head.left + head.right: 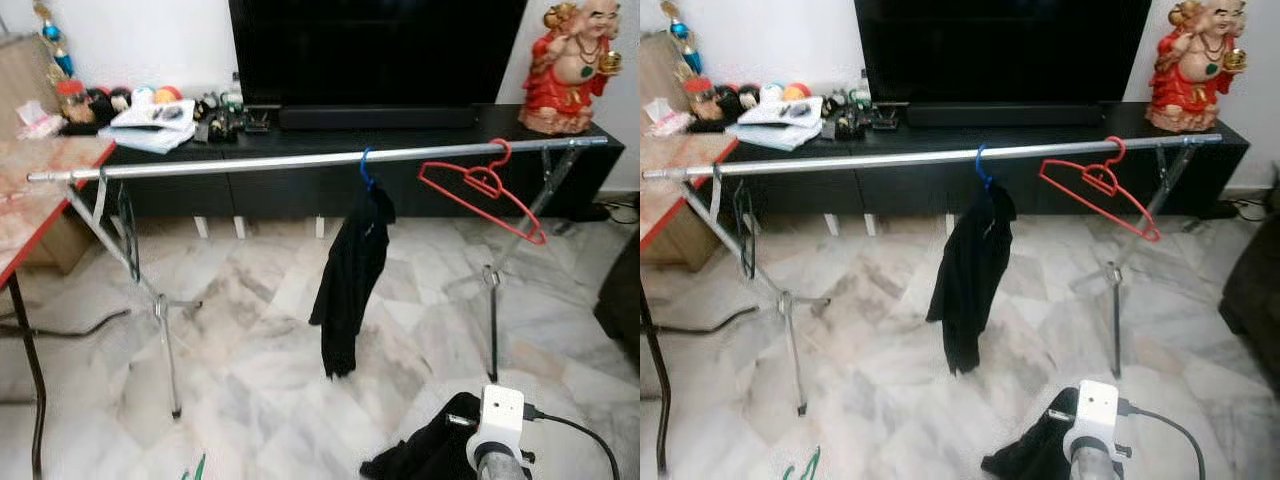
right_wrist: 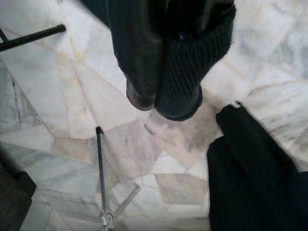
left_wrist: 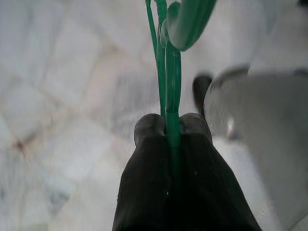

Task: Hang hanger

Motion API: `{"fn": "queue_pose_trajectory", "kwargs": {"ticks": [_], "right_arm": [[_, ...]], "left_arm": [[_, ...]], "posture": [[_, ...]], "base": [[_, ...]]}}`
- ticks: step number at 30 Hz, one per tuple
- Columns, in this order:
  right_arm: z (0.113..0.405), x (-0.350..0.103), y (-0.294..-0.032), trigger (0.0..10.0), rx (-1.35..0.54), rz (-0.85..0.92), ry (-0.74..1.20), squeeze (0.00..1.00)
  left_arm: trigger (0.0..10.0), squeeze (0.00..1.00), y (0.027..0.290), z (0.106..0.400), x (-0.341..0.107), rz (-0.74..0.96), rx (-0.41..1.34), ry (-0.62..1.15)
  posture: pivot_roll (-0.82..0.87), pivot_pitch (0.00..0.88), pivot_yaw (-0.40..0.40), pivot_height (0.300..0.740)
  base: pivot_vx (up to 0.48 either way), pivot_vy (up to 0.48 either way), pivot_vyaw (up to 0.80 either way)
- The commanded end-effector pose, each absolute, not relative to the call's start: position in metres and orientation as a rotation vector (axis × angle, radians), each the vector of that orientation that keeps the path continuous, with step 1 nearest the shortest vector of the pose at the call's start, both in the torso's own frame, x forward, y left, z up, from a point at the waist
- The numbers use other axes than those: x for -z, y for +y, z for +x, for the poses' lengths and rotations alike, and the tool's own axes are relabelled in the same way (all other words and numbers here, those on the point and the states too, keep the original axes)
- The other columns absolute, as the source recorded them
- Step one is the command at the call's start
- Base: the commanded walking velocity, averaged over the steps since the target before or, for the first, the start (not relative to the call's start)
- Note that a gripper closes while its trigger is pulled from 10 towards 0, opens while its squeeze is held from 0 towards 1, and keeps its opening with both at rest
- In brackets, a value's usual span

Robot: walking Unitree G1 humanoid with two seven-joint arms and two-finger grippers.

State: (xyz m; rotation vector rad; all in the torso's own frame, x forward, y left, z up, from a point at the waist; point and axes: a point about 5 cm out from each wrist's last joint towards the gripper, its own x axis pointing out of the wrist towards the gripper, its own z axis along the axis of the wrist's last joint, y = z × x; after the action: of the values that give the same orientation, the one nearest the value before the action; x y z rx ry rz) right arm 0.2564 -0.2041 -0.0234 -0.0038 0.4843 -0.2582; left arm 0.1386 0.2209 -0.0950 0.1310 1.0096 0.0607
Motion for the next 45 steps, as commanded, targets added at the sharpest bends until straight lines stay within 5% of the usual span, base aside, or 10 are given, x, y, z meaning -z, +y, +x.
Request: {"fn": "queue_pose_trajectory", "kwargs": {"ticks": [1, 16, 24, 45], "right_arm": [[0.261, 0.019, -0.204, 10.0, 0.244, -0.021, 0.467, 0.0], [0.272, 0.01, -0.202, 10.0, 0.231, -0.019, 0.437, 0.0], [0.282, 0.002, -0.2, 10.0, 0.198, -0.058, 0.409, 0.0], [0.282, 0.002, -0.2, 10.0, 0.198, -0.058, 0.409, 0.0]], "left_arm": [[10.0, 0.0, 0.226, 0.132, 0.097, 0.142, -0.065, 1.043], [10.0, 0.0, 0.223, 0.141, 0.094, 0.163, -0.048, 1.008], [10.0, 0.0, 0.232, 0.181, 0.071, 0.243, 0.024, 0.825], [10.0, 0.0, 0.232, 0.181, 0.071, 0.243, 0.024, 0.825]], "posture": [[0.0, 0.048, 0.005, 0.74], [0.0, 0.047, 0.01, 0.74], [-0.01, 0.043, 0.015, 0.74], [-0.01, 0.043, 0.015, 0.74]], "base": [[-0.345, 0.0, 0.0], [-0.184, 0.0, 0.0], [0.0, 0.0, 0.0], [0.0, 0.0, 0.0]]}}
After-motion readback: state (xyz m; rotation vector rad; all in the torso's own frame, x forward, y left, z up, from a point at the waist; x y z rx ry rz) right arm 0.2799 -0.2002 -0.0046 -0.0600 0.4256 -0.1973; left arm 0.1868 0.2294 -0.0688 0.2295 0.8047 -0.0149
